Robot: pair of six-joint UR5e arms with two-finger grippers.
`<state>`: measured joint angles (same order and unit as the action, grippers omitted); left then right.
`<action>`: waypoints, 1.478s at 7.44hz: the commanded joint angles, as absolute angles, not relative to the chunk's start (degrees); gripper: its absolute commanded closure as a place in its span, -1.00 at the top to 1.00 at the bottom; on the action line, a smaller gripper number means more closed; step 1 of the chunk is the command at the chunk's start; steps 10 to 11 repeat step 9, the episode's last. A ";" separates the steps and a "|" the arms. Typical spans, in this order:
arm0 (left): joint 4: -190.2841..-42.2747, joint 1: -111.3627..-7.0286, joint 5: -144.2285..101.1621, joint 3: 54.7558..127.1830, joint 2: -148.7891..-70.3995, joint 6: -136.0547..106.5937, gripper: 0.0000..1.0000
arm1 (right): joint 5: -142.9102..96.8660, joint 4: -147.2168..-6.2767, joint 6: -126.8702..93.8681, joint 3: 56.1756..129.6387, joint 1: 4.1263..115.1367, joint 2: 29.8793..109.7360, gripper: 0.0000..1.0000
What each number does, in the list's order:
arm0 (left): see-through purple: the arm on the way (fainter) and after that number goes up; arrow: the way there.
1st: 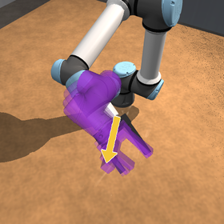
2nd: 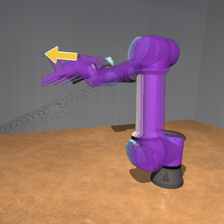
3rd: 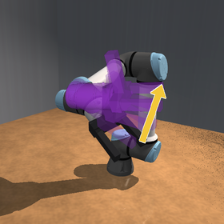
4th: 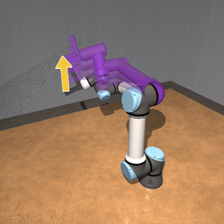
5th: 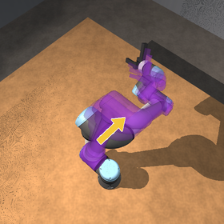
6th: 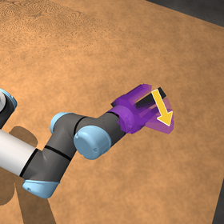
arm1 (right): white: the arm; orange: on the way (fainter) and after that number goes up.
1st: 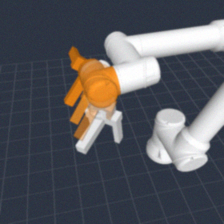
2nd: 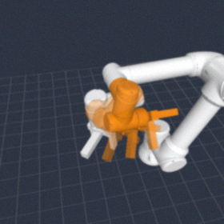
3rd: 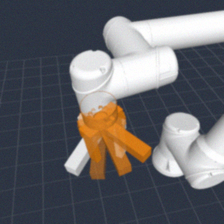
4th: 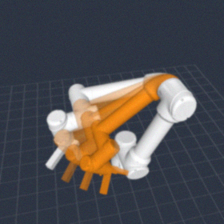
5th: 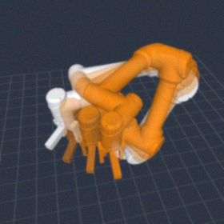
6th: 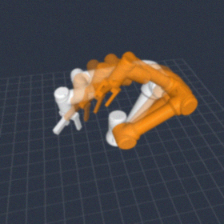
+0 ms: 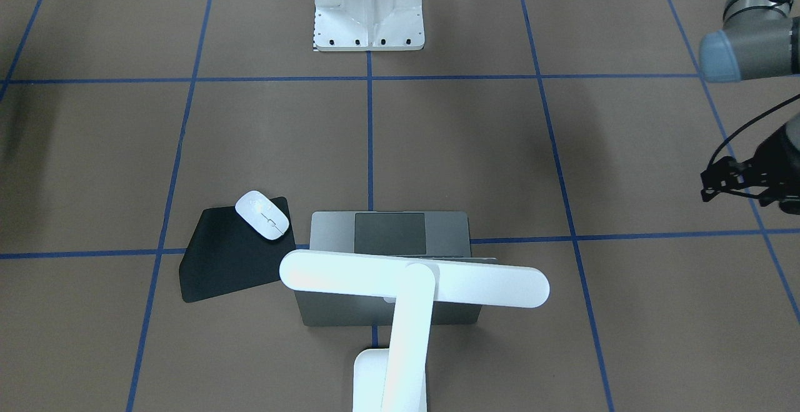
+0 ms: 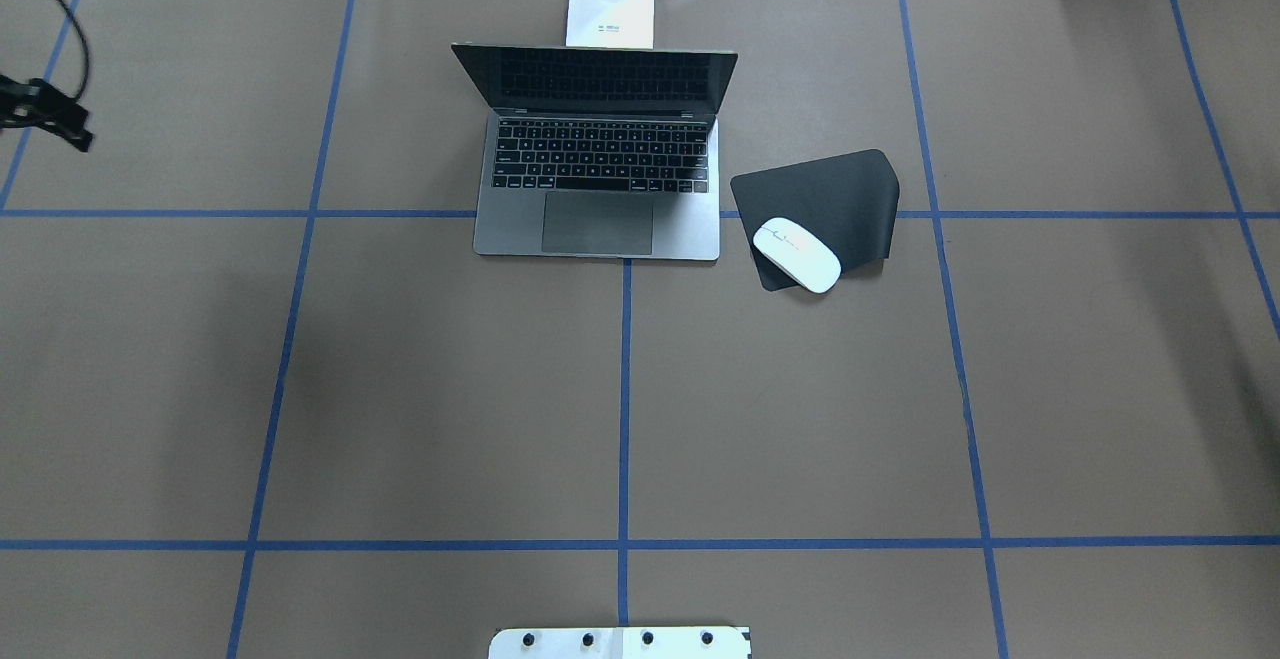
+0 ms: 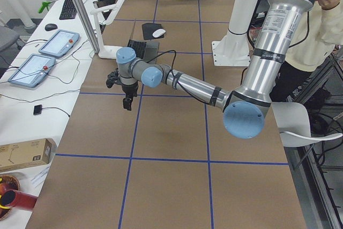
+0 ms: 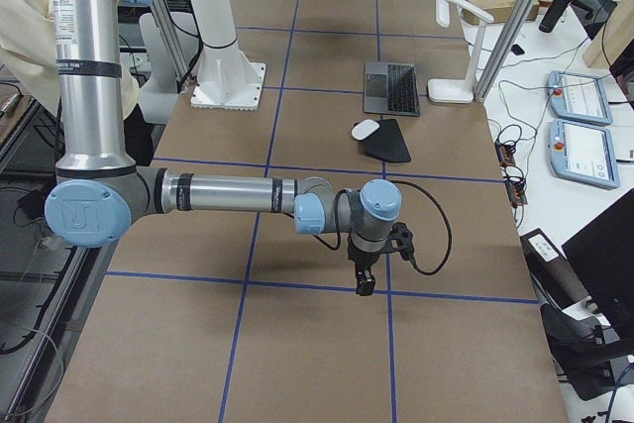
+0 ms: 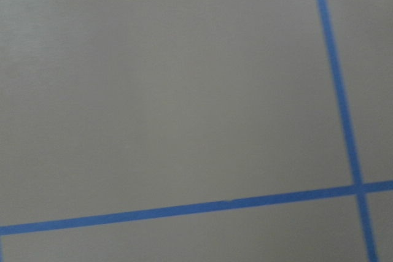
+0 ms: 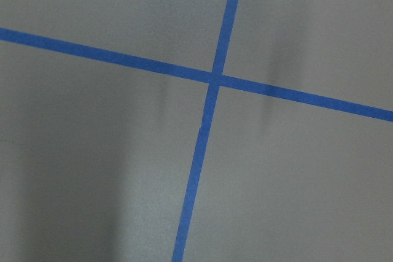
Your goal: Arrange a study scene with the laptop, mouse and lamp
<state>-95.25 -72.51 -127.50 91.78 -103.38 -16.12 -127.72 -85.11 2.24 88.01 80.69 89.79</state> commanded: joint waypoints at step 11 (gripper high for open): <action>-97.46 -90.00 -131.48 77.34 -95.63 12.92 0.98 | -127.97 -85.08 2.11 88.16 80.68 90.35 1.00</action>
